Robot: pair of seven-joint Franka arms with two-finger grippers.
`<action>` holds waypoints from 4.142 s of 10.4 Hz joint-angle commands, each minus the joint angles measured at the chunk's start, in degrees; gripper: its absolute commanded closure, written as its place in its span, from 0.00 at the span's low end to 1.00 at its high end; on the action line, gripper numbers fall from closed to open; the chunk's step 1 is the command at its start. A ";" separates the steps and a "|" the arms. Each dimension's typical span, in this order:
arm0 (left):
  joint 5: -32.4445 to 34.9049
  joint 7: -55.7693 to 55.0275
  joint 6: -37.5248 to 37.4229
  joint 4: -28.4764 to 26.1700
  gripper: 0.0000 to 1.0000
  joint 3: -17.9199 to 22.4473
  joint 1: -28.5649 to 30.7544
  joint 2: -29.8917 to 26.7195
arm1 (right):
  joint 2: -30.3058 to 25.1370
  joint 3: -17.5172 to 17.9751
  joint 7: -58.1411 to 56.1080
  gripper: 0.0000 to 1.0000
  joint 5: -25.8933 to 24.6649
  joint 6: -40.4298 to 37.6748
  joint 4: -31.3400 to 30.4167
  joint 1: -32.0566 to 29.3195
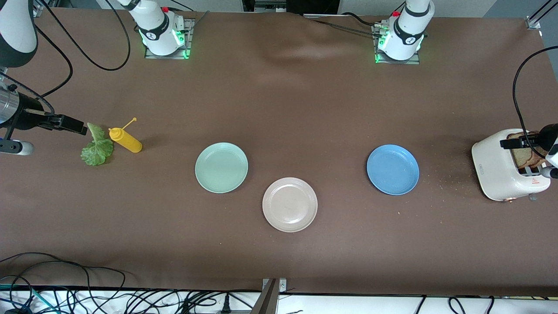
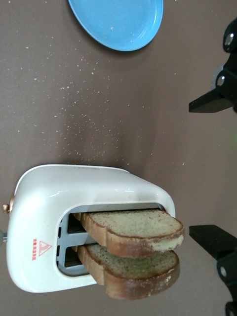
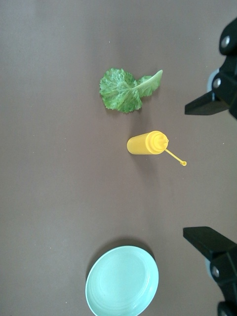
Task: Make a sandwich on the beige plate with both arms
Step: 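Lower the left gripper over the toaster onto a bread slice, then grasp the bread slice with the left gripper and lift it out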
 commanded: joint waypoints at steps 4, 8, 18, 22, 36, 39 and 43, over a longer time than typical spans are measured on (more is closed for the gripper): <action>1.85 6.68 7.53 1.21 0.00 -0.95 6.48 1.07 | 0.38 0.35 -0.46 0.00 0.27 -0.58 1.17 -0.54; 1.51 6.60 11.32 -3.53 0.00 -0.77 5.95 -0.85 | 0.38 0.27 -0.55 0.00 0.36 -0.66 1.17 -0.97; -0.24 4.85 20.56 -10.40 0.02 -0.77 5.42 -1.22 | 0.38 0.27 -0.55 0.00 0.62 -0.58 1.17 -1.06; 0.53 4.93 20.74 -14.17 0.61 -0.60 5.68 -4.46 | 0.47 0.27 -0.46 0.00 0.80 -0.49 1.17 -0.98; -5.29 8.10 13.57 -6.39 1.00 -0.95 3.06 -8.95 | 0.91 0.35 -0.64 0.00 0.80 -0.49 1.17 -1.06; -20.61 7.31 10.02 -4.87 1.00 -8.47 2.52 -8.34 | 0.91 0.36 -0.64 0.00 0.80 -0.49 1.17 -1.06; -41.33 6.42 9.84 -3.90 1.00 -15.10 -0.71 -1.33 | 1.08 0.27 -0.81 0.00 0.54 -0.31 1.17 -1.24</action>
